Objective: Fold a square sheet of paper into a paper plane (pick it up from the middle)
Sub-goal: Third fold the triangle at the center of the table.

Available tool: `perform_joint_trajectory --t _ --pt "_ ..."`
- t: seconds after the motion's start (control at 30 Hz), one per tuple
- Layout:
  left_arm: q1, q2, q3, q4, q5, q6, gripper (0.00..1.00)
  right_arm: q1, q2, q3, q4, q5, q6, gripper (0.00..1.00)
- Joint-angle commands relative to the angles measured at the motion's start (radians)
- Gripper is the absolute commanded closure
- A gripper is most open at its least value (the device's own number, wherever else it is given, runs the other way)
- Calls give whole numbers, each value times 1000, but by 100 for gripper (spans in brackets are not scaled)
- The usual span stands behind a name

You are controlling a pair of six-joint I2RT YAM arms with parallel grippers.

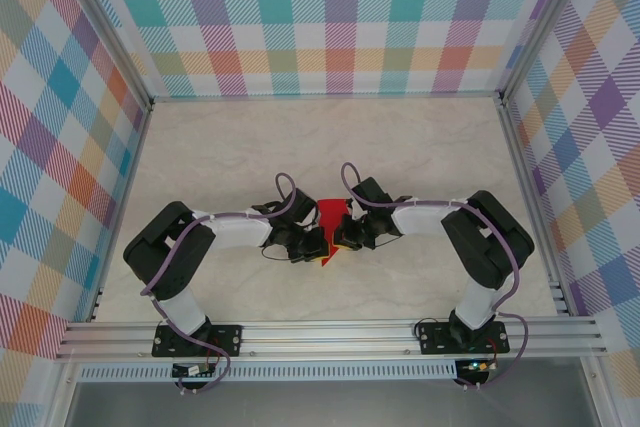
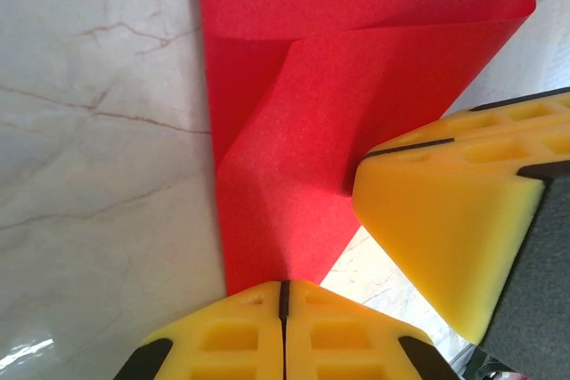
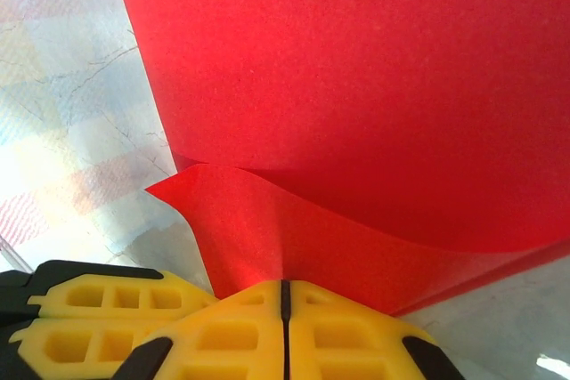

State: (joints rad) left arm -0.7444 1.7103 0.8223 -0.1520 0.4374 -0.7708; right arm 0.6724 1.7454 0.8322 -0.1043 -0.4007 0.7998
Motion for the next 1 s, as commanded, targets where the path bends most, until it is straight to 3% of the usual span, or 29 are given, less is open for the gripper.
perform_joint_trajectory --t 0.0,0.67,0.97 --pt "-7 52 -34 -164 -120 -8 94 3 26 9 -16 20 -21 93" --pt "-9 77 -39 -231 -155 -9 94 -92 32 29 -54 79 -176 93" --pt "-8 74 -40 -232 -152 -8 95 -170 33 73 -139 188 -277 93"
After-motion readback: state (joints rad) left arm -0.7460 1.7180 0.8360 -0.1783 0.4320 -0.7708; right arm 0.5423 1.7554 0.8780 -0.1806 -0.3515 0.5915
